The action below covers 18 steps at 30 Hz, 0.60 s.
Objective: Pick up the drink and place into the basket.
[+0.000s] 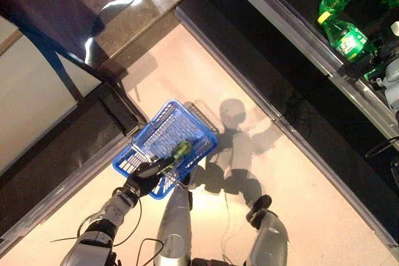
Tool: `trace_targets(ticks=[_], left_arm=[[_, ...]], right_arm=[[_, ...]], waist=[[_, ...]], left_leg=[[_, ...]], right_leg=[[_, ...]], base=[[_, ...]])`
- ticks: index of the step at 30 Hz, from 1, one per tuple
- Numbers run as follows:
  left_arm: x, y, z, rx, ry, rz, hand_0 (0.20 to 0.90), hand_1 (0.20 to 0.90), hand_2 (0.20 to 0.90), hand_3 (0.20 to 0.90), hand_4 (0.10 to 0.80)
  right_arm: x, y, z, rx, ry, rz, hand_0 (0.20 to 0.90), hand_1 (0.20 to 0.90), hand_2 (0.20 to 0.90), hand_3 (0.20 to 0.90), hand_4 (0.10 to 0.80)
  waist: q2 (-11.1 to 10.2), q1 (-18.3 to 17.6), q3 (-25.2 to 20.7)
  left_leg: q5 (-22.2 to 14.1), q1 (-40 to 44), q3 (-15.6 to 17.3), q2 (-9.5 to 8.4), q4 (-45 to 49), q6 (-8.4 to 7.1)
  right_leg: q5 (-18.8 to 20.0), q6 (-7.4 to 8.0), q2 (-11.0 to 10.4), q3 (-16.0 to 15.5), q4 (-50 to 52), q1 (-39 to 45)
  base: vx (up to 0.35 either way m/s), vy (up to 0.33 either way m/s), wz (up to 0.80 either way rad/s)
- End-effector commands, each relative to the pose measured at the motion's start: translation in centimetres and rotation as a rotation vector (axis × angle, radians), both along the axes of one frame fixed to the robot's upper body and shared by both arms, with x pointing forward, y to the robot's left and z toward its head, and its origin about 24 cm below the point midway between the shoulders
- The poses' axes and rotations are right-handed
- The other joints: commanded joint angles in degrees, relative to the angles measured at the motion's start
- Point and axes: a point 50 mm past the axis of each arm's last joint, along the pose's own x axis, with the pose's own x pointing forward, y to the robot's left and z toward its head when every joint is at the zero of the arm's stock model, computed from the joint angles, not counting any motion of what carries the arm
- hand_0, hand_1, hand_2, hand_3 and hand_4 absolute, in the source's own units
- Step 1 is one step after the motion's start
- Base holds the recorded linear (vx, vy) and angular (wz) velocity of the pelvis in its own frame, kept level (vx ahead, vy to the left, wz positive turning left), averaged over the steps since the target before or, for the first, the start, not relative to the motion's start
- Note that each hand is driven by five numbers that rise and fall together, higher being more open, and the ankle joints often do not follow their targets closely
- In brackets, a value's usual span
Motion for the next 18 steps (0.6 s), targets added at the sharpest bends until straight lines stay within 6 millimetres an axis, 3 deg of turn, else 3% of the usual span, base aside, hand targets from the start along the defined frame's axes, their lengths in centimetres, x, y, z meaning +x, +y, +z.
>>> trace_targets(ticks=[1, 18], left_arm=[[-3.66, 0.55, -2.15, 0.039, 0.075, -0.114, 0.300, 0.300, 0.300, 0.200, 0.100], [-3.76, 0.42, -2.23, 0.033, 0.074, -0.115, 0.300, 0.300, 0.300, 0.200, 0.100]], right_arm=[[-0.30, 0.28, 4.00, -0.070, -0.119, -0.034, 0.300, 0.300, 0.300, 0.200, 0.100], [-0.49, -0.28, 3.50, -0.052, -0.111, -0.052, 0.300, 0.300, 0.300, 0.200, 0.100]], waist=[[1.1, 2.4, -4.1], [1.4, 2.4, -3.9]], left_leg=[[3.9, 1.5, -0.1, 2.05, -7.3, 1.63], [4.0, 1.1, 0.2, 2.16, -7.2, 1.63]], right_leg=[[5.2, 1.53, -2.5, 2.3, 3.4, -9.5], [5.0, 1.49, -2.5, 2.4, 3.6, -10.0]], base=[[0.000, 0.000, 0.00], [0.000, 0.000, 0.00]])
